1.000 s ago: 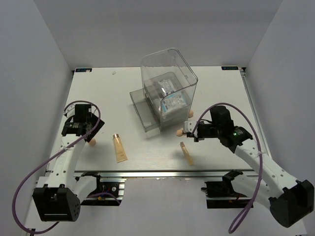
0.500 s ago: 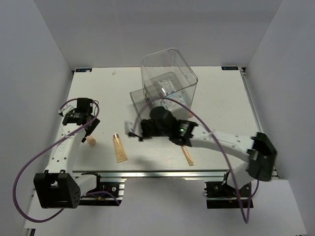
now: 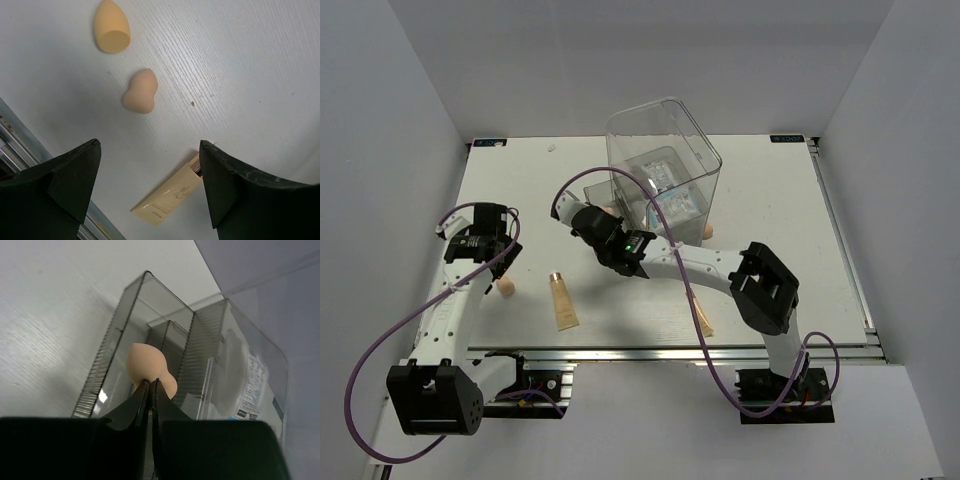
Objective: Organize the makeup
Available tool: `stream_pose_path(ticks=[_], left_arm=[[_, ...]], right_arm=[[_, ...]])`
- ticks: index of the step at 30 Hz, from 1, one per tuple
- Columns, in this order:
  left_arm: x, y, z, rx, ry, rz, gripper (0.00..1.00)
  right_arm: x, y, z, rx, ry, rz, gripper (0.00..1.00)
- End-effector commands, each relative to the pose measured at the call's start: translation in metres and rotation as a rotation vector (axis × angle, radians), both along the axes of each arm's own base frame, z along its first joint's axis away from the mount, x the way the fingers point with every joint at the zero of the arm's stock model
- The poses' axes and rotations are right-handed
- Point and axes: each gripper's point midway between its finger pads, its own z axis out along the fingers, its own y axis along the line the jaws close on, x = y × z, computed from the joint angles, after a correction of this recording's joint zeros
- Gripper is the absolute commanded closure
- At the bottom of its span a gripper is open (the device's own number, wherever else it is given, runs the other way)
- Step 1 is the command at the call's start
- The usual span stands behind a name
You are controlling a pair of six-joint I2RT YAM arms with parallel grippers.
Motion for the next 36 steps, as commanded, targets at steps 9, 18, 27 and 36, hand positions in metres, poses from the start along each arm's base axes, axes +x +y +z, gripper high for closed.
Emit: stream_pose_path(ticks=[9,18,27,36], left_arm=[[-0.005,0.004,-0.006,0.022,0.011,-0.005,0.11],[-0.006,0.007,-0.024,0.048,0.084,-0.028,0.13],[-0.006,0.009,-0.047,0.06,0.179,-0.038,0.3],[0.009,0.007,-0.085,0.06,0.264,-0.103,0.32]], right_arm=[[0.017,-0.024,-0.012,-0.064,0.03,-0.052,0.5],[-0.049,0.008,0.047,0.161,0.174,0.476,0.4],[-0.122,-0.022,0.134,0.419,0.092,0.893,0.65],[-0.127,-0.062,0.182,0.532,0.041,0.868,0.62]])
